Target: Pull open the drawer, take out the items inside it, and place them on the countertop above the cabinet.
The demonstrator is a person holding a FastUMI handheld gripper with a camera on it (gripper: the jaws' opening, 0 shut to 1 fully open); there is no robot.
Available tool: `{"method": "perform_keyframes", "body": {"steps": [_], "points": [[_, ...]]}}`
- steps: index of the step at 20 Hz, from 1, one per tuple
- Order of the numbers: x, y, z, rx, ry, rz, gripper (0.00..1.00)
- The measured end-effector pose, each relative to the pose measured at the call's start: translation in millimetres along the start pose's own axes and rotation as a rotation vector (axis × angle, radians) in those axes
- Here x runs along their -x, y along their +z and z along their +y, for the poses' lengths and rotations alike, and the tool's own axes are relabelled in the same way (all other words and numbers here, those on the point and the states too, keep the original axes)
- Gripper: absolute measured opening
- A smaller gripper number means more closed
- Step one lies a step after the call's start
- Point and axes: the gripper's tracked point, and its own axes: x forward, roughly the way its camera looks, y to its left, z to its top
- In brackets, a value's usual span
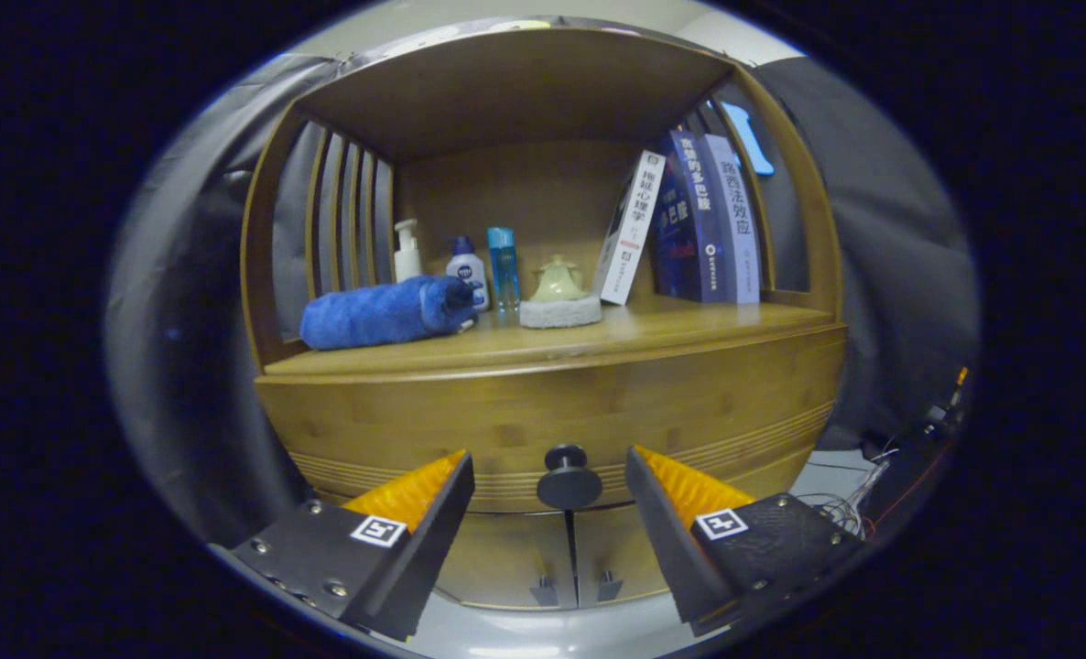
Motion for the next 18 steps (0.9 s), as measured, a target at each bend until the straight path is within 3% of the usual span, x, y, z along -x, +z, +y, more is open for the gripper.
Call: {"method": "perform_keyframes", "body": {"steps": [12,18], "points": [[109.3,52.2,-0.5,-0.065,0.001,-0.026,0.99],[157.6,115.6,5.1,0.073,-0.021,-0.11,0.99]]}}
